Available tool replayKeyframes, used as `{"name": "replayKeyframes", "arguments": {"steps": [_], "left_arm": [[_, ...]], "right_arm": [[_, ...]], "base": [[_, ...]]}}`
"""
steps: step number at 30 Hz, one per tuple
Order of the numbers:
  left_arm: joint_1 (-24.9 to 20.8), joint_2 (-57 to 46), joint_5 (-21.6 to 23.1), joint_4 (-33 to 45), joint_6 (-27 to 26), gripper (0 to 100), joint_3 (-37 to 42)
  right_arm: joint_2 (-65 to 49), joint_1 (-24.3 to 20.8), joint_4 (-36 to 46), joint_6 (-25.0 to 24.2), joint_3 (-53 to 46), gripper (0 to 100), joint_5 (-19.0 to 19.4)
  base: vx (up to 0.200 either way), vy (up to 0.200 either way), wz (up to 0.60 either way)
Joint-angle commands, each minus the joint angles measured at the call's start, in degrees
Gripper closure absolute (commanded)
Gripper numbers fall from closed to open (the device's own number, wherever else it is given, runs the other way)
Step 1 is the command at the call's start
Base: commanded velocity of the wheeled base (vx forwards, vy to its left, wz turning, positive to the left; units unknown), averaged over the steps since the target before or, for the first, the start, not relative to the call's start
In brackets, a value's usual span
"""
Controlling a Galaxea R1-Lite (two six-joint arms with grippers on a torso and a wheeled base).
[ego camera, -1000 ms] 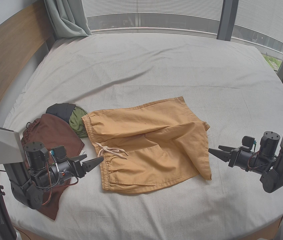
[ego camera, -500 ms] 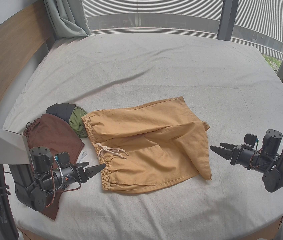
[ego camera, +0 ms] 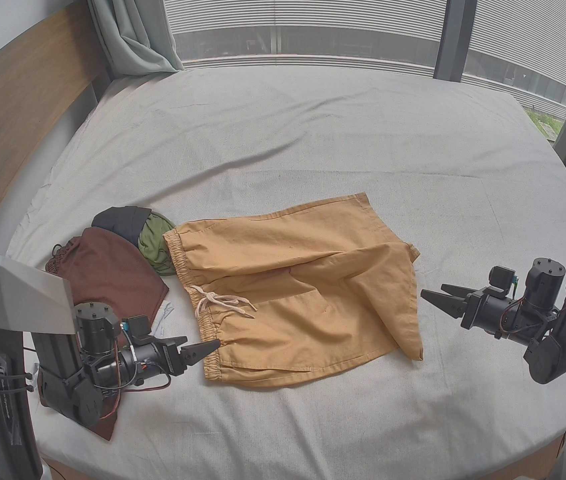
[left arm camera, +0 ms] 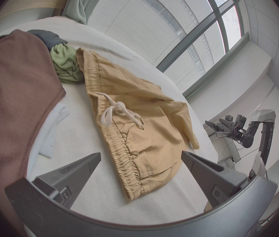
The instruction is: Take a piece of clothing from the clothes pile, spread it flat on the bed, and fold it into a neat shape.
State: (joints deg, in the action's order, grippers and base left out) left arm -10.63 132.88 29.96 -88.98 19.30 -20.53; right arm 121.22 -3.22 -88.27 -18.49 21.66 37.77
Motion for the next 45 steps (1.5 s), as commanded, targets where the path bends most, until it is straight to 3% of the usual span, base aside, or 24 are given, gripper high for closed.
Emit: {"name": "replayKeyframes", "arguments": {"steps": [1, 44, 45], "left_arm": [[-0.80, 2.21, 0.01, -0.05, 0.04, 0, -0.21], [-5.10, 9.86, -0.17, -0.14, 0.30, 0, -2.15], [-5.10, 9.86, -0.17, -0.14, 0.30, 100, -2.15]], "right_arm": [[0.24, 0.14, -0.06, -0.05, 0.05, 0, 0.03], [2.26, -0.21, -0.06, 0.04, 0.75, 0, 0.03], [2.26, -0.21, -0.06, 0.12, 0.75, 0, 0.03]], "base": [[0.000, 0.000, 0.00], [0.000, 0.000, 0.00], [0.000, 0.000, 0.00]]}}
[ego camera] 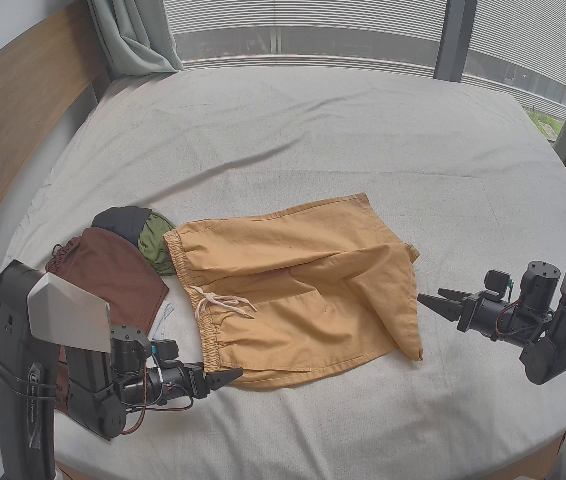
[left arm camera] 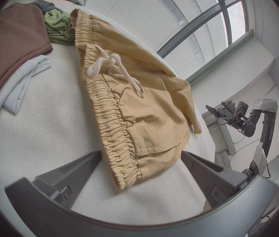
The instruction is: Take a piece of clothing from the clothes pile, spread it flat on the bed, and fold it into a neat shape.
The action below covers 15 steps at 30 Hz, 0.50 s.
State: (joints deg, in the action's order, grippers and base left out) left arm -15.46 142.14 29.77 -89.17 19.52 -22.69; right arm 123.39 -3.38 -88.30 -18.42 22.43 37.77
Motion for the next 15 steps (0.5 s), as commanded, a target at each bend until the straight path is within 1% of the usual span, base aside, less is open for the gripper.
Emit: {"name": "replayKeyframes", "arguments": {"steps": [1, 10, 13, 15], "left_arm": [[-0.45, 1.03, 0.03, 0.05, 0.08, 100, -0.25], [0.16, 0.77, -0.24, -0.03, -0.09, 100, -1.13], [1.66, -1.69, -0.33, 0.05, -0.09, 100, -0.60], [2.27, -2.75, -0.24, 0.05, -0.01, 100, -0.43]], "right_arm": [[0.09, -0.05, -0.03, 0.05, -0.02, 0, 0.03], [0.18, 0.12, 0.05, 0.75, -2.83, 0, 0.29], [1.59, 0.30, 0.05, 4.18, -4.33, 0, 0.55], [3.87, 0.39, 0.05, 7.43, -5.29, 0, 0.55]], "base": [[0.000, 0.000, 0.00], [0.000, 0.000, 0.00], [0.000, 0.000, 0.00], [0.000, 0.000, 0.00]]}}
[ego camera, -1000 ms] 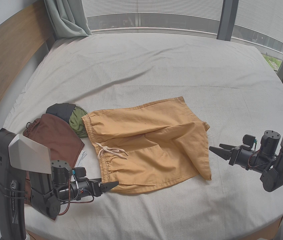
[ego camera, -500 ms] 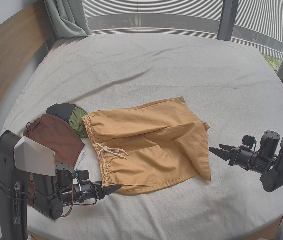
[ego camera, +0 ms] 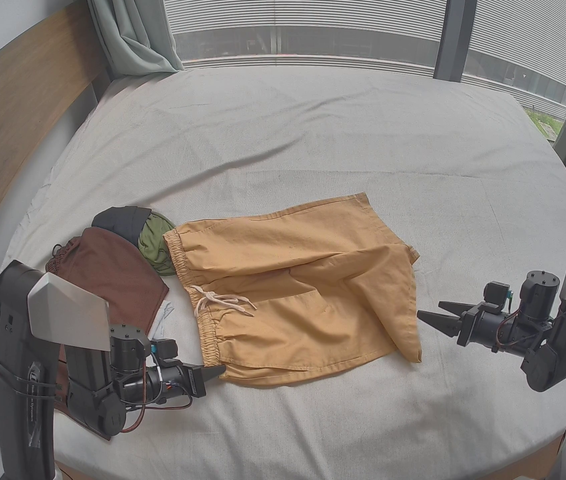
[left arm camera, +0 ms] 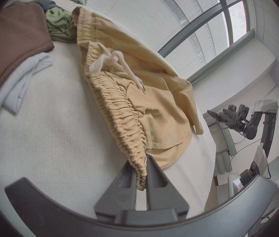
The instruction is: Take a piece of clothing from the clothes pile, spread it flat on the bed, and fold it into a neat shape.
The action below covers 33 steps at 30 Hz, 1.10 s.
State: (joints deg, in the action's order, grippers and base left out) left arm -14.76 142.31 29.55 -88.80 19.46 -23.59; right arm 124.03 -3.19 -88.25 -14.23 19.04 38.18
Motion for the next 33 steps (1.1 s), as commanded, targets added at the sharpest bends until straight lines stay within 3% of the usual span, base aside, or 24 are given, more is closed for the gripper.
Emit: {"name": "replayKeyframes", "arguments": {"steps": [1, 8, 31, 32, 33], "left_arm": [[1.67, -3.01, -0.02, -0.32, 0.06, 100, 0.47], [1.67, -3.01, -0.02, -0.32, -0.03, 100, 0.47], [1.23, -2.92, 0.07, -0.41, -0.21, 100, 0.47], [1.23, -2.92, 0.16, -0.41, -0.21, 100, 0.47], [1.23, -2.92, 0.16, -0.41, -0.21, 100, 0.47]], "right_arm": [[4.21, 0.12, 0.01, 4.38, -2.08, 0, 0.14], [10.18, -0.50, 0.01, 10.62, -3.22, 0, 0.14], [14.49, -4.10, -0.17, 10.27, -0.41, 0, -0.30], [14.66, -4.19, -0.17, 10.27, -0.41, 100, -0.39], [14.66, -4.19, -0.17, 10.27, -0.32, 100, -0.39]], "base": [[0.000, 0.000, 0.00], [0.000, 0.000, 0.00], [0.000, 0.000, 0.00], [0.000, 0.000, 0.00], [0.000, 0.000, 0.00]]}}
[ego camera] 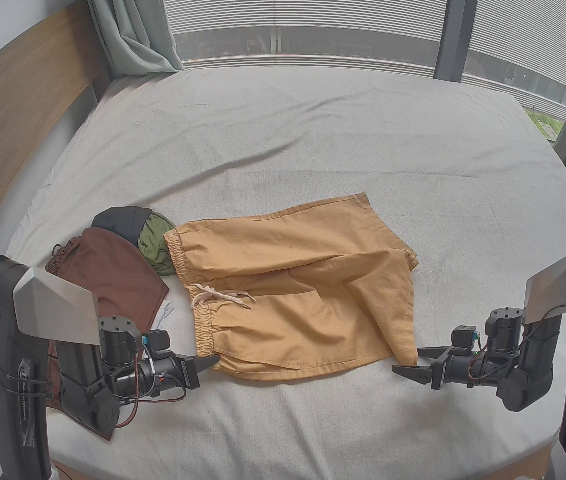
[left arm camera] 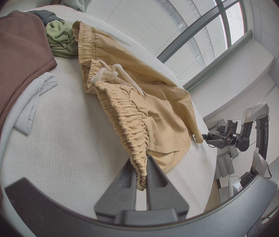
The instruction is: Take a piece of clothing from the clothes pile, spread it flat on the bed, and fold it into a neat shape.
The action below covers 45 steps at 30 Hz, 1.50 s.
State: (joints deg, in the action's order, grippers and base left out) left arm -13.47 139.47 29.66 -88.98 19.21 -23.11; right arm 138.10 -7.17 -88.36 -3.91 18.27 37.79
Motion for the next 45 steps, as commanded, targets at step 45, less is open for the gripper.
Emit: {"name": "replayKeyframes", "arguments": {"steps": [45], "left_arm": [[8.72, -10.27, 7.69, -0.05, -2.86, 100, 16.35]], "right_arm": [[-3.71, 7.43, 0.12, 1.98, -6.14, 100, 0.27]], "base": [[0.000, 0.000, 0.00]]}}
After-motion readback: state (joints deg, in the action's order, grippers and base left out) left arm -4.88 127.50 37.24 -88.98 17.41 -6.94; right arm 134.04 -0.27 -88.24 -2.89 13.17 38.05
